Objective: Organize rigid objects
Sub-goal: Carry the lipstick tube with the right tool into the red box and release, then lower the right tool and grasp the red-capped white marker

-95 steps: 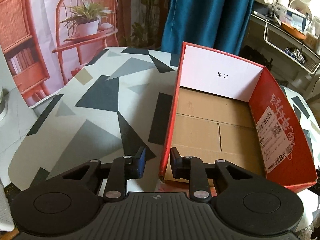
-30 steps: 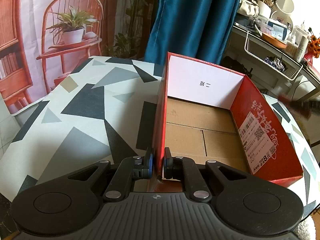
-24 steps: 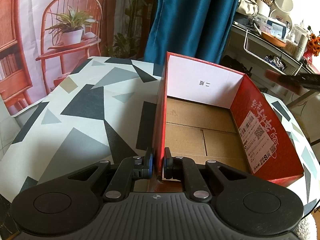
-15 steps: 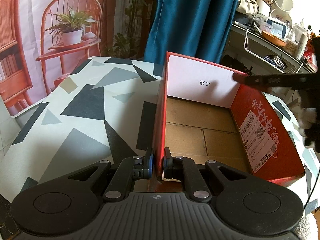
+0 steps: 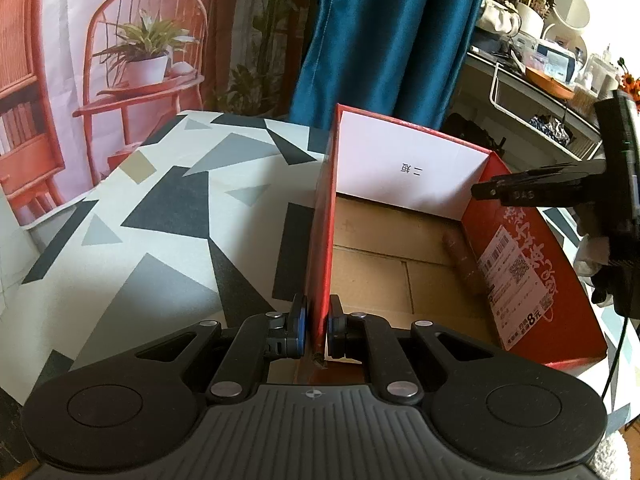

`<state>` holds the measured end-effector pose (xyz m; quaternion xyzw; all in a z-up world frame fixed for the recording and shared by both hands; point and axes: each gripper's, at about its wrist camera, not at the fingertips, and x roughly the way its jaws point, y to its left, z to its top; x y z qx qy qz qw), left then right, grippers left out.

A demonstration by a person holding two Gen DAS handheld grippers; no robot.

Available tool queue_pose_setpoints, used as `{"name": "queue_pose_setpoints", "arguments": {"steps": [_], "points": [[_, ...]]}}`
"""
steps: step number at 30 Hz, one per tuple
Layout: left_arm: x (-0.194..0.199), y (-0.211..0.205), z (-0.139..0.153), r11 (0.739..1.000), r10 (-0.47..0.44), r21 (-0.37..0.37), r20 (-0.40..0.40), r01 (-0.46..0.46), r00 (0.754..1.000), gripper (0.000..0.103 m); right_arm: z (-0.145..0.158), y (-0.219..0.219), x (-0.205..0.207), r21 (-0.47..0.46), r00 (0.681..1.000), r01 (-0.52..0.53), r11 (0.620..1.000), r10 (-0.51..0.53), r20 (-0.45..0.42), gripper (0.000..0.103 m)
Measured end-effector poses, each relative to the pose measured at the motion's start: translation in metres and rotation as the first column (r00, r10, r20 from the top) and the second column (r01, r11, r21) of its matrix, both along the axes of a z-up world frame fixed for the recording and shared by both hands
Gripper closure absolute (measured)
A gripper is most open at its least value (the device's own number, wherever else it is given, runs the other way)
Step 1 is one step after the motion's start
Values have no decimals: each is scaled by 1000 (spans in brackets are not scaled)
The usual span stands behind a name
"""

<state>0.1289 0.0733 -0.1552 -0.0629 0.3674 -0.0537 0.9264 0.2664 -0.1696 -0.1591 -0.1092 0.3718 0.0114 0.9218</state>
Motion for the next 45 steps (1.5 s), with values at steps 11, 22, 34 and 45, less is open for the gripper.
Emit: {"name": "queue_pose_setpoints", "arguments": {"steps": [11, 22, 34, 45], "points": [[-1, -2, 0, 1000, 6, 14, -1, -6, 1000, 92, 40, -46, -60, 195, 972, 36, 980, -80, 220, 2], [-1, -5, 1, 999, 15, 31, -6, -15, 1000, 92, 29, -92, -115, 170, 918, 215, 962, -258, 300, 0], [-1, -7, 2, 999, 18, 50, -2, -18, 1000, 92, -48, -113, -141, 172, 913, 307, 936, -341, 225, 14], [-2, -8, 0, 998, 16, 58, 6, -17, 1000, 92, -89, -86, -123, 197, 939, 266, 944, -300, 170, 61]]}}
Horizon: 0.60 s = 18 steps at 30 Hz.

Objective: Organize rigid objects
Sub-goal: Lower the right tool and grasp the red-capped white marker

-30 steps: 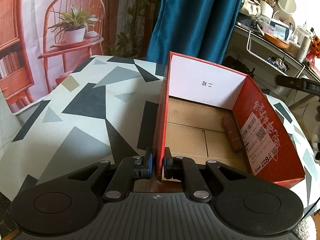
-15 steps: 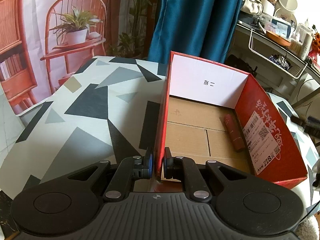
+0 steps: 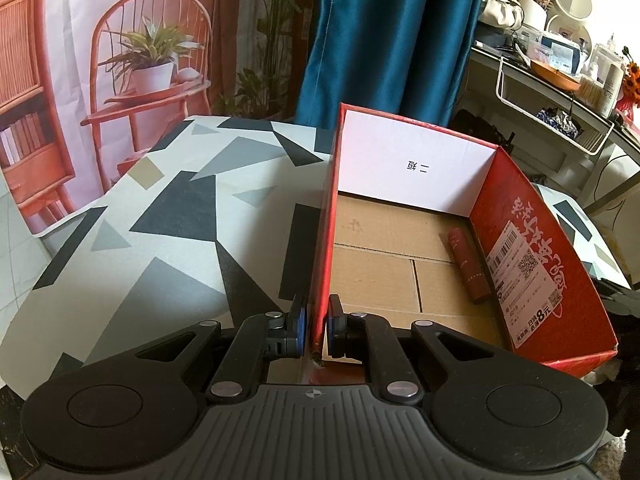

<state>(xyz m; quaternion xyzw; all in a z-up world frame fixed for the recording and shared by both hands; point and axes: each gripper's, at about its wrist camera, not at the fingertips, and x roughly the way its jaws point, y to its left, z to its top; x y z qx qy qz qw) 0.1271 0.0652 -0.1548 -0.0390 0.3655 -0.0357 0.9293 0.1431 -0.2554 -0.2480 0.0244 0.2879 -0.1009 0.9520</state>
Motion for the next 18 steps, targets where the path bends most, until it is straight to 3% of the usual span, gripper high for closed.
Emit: {"name": "queue_pose_setpoints", "arguments": {"steps": [3, 18], "points": [[-1, -1, 0, 1000, -3, 5, 6, 3, 1000, 92, -5, -1, 8, 13, 1000, 5, 1000, -5, -8, 73], [0, 0, -1, 1000, -1, 2, 9, 1, 1000, 92, -23, -6, 14, 28, 998, 20, 999, -18, -58, 82]]}}
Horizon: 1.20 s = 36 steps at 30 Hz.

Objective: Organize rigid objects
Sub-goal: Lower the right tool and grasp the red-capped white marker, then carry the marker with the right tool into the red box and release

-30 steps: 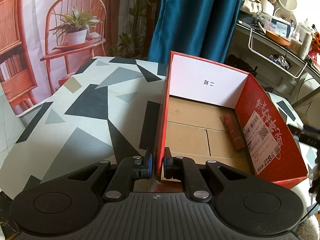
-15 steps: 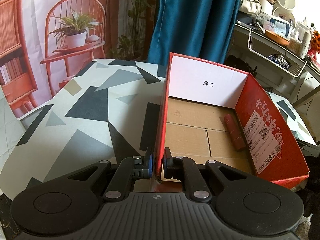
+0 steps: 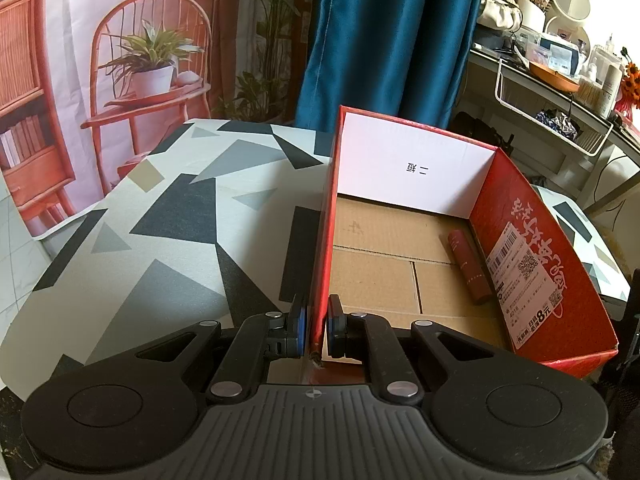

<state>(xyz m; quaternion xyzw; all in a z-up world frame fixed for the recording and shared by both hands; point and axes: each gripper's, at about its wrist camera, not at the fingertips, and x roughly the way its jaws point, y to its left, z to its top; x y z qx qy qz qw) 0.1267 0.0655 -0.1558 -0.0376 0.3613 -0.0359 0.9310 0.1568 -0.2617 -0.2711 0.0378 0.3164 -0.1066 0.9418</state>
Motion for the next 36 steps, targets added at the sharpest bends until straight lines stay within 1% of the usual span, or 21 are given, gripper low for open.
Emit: {"name": "queue_pose_setpoints", "arguments": {"steps": [5, 14, 16, 21, 23, 29, 33, 36], "points": [[0, 1, 0, 1000, 3, -8, 1, -3, 1000, 92, 0, -7, -2, 41, 1000, 9, 999, -10, 13, 86], [0, 1, -1, 1000, 4, -15, 1, -4, 1000, 92, 0, -16, -4, 117, 1000, -2, 993, -1, 31, 87], [0, 1, -2, 1000, 4, -16, 1, -4, 1000, 92, 0, -15, -4, 110, 1000, -1, 994, -3, 30, 88], [0, 1, -2, 1000, 3, -18, 0, -3, 1000, 92, 0, -5, 0, 42, 1000, 22, 999, -22, 7, 89], [0, 0, -2, 1000, 0, -13, -1, 0, 1000, 92, 2, -2, 2, 33, 1000, 26, 999, -26, -7, 89], [1, -1, -1, 1000, -2, 0, 2, 2, 1000, 92, 10, -16, -1, 145, 998, 63, 987, -58, -35, 89], [0, 0, -2, 1000, 4, -9, 7, -4, 1000, 92, 23, -29, -12, 258, 993, 112, 960, -117, 6, 89], [0, 0, -2, 1000, 2, -8, 10, -2, 1000, 92, 42, -33, -16, 288, 991, 109, 951, -127, 43, 89]]}}
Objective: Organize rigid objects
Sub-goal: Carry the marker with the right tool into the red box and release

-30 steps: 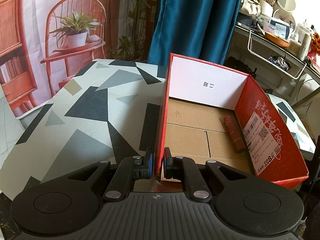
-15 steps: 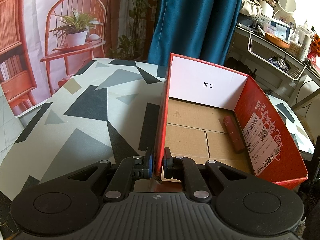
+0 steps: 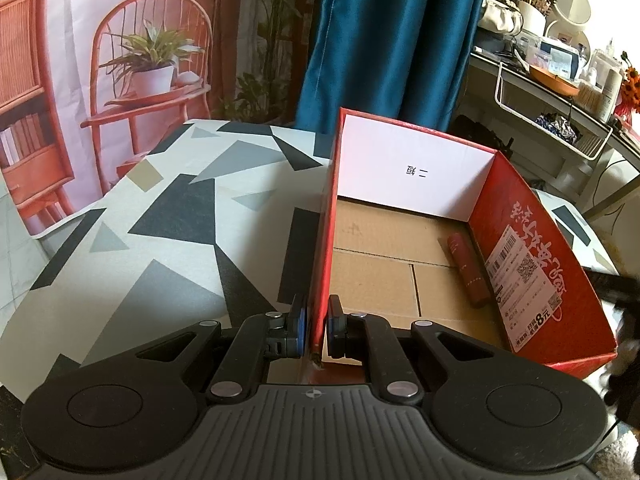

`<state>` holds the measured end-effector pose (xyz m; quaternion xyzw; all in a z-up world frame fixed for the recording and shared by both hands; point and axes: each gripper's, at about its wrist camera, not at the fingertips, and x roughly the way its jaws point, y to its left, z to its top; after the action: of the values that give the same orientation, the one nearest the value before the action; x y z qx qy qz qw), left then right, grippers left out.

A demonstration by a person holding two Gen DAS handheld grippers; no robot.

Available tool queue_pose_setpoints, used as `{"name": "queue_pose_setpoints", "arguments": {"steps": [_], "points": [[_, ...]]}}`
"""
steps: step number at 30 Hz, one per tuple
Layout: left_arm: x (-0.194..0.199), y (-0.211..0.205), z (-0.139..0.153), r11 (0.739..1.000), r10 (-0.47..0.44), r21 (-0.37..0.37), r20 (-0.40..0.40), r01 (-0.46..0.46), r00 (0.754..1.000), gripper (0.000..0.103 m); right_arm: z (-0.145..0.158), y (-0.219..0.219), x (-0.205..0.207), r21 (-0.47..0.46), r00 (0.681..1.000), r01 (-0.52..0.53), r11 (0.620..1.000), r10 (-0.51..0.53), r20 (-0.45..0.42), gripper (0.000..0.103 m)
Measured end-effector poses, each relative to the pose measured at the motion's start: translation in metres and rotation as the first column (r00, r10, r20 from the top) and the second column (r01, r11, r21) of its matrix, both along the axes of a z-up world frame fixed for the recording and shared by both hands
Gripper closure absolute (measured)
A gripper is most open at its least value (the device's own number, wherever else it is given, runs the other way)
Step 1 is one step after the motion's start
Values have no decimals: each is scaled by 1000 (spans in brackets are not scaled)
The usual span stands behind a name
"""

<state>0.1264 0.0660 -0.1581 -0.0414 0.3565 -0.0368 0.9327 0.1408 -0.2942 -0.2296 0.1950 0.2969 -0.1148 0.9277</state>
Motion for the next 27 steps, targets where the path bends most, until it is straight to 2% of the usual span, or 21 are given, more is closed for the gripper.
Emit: {"name": "queue_pose_setpoints", "arguments": {"steps": [5, 8, 10, 12, 15, 17, 19, 23, 27], "points": [[1, -2, 0, 1000, 1, 9, -3, -1, 1000, 92, 49, 9, 13, -37, 994, -56, 998, 59, 87, 89], [1, 1, 0, 1000, 2, -5, -4, -2, 1000, 92, 78, 25, 31, -76, 979, -153, 985, 161, 122, 89], [1, 1, 0, 1000, 3, -10, -2, -3, 1000, 92, 89, 39, 45, -102, 966, -220, 970, 231, 115, 89], [1, 2, -1, 1000, 2, -16, -1, -2, 1000, 92, 93, 58, 61, -141, 948, -295, 945, 307, 77, 89], [1, 3, -1, 1000, 1, -23, -2, -1, 1000, 92, 86, 90, 84, -240, 914, -399, 885, 404, -30, 89], [2, 3, -2, 1000, 0, -26, -2, 0, 1000, 92, 80, 108, 95, -308, 897, -440, 844, 431, -101, 89], [2, 4, -2, 1000, -1, -26, -2, 1, 1000, 92, 71, 121, 105, -327, 876, -481, 813, 455, -158, 89], [2, 4, -2, 1000, -3, -30, -3, 3, 1000, 92, 61, 137, 115, -326, 839, -544, 774, 486, -247, 89], [2, 4, -2, 1000, -2, -31, -3, 2, 1000, 92, 60, 139, 118, -309, 830, -555, 773, 487, -271, 89]]}}
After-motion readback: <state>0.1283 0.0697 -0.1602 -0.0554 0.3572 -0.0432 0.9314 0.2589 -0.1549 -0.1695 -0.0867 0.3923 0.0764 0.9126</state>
